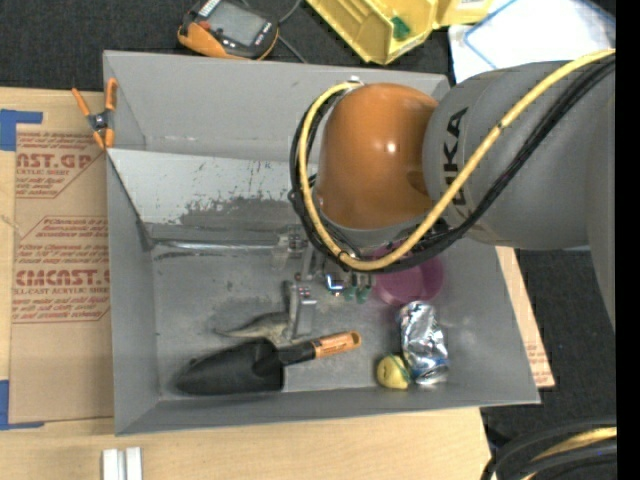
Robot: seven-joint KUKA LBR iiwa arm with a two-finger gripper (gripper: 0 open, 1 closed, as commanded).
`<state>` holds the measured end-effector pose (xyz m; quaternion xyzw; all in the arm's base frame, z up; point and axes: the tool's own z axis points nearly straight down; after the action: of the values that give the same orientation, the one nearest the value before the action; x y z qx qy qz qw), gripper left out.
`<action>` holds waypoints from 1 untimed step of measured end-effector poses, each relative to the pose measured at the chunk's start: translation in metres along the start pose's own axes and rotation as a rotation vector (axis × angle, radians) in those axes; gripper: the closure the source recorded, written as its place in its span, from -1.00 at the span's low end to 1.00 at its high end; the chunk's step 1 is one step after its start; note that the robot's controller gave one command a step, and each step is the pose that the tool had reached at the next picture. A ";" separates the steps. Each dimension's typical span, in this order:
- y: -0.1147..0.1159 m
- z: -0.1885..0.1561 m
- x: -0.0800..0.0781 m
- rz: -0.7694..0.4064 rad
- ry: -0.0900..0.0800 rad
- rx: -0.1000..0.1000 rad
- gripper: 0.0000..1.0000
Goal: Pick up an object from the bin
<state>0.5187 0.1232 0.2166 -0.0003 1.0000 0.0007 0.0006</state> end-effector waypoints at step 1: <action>0.000 0.000 0.000 0.000 0.000 0.000 -1.00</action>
Offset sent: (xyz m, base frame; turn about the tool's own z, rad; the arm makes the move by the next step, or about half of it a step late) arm -0.0367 -0.0464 -0.0138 0.0093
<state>0.5187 0.1232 0.2166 -0.0003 1.0000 0.0007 0.0006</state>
